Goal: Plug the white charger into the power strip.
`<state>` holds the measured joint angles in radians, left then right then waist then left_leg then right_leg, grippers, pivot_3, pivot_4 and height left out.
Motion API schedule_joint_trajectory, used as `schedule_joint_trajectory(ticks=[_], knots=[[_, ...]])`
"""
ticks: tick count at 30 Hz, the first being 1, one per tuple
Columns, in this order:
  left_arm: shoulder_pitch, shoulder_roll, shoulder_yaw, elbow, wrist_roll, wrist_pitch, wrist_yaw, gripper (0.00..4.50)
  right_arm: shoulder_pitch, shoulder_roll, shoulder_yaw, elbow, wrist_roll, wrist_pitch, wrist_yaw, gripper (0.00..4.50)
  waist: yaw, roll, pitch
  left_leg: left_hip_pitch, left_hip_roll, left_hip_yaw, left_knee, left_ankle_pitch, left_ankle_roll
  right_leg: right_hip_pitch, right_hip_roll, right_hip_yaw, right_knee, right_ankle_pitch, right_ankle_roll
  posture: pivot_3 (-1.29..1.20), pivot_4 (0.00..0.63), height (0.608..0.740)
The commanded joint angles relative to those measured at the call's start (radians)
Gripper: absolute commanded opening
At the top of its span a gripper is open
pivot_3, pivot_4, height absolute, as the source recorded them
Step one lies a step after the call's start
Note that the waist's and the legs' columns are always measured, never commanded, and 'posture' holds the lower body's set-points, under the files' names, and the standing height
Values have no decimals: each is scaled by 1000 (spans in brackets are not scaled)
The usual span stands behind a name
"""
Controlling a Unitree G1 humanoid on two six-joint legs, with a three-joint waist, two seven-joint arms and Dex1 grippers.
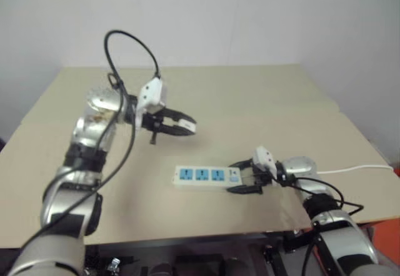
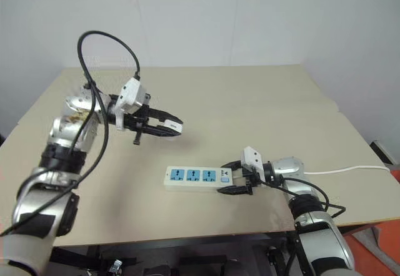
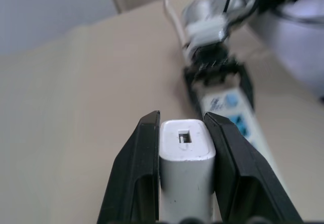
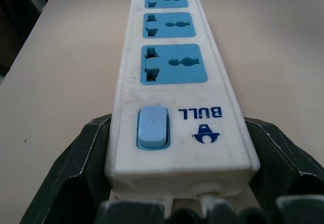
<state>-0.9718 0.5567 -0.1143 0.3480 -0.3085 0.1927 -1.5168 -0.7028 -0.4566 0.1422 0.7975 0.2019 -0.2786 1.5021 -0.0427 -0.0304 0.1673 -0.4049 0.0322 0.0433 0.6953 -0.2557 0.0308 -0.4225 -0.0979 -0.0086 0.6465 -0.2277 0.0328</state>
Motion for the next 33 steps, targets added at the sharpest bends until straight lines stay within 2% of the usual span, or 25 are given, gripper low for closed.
schedule_joint_trajectory(ticks=[1, 6, 10, 18, 27, 33], knots=[[32, -32, 31, -171, -108, 158, 67, 1031, -20, 14, -9, 2, 0, -19, 11, 3419, -1, 0, 0, 0, 0, 0, 0, 0, 0, 0, 1, 0, 0, 0, 0, 0, 150, 740], [103, -94, 23, -270, -197, 266, 108, 1031, -24, 17, -6, -4, -5, -15, 10, 3419, -1, 0, 0, 1, 0, 0, 0, 0, 0, 0, 1, 2, 0, 0, 0, 0, 150, 740], [160, -134, 7, -296, -219, 262, 112, 1031, -27, 15, -6, -8, -7, -8, 14, 3419, -2, 0, 0, 2, 0, 0, 0, 0, 0, 0, 2, 3, 0, 0, 0, 0, 150, 740], [230, -153, -27, -307, -199, 209, 133, 1031, -17, 24, -4, -23, -10, -7, 5, 3419, -1, 0, 0, 2, 0, 1, 0, 0, 0, 0, 2, 4, 0, 0, -1, 0, 150, 740], [328, -244, -43, -213, -136, 25, 188, 1031, -6, 33, -6, -51, -6, 5, 3, 3419, 1, 0, 0, 2, 0, 2, -1, 0, 0, 0, 2, 5, -1, 0, -1, 0, 150, 740], [331, -281, -53, -131, -87, -73, 200, 1031, 7, 31, -8, -73, -3, 18, 5, 3419, 2, 0, 0, 3, 0, 2, -1, -1, 0, 0, 2, 5, -1, 0, -1, 0, 150, 740]])
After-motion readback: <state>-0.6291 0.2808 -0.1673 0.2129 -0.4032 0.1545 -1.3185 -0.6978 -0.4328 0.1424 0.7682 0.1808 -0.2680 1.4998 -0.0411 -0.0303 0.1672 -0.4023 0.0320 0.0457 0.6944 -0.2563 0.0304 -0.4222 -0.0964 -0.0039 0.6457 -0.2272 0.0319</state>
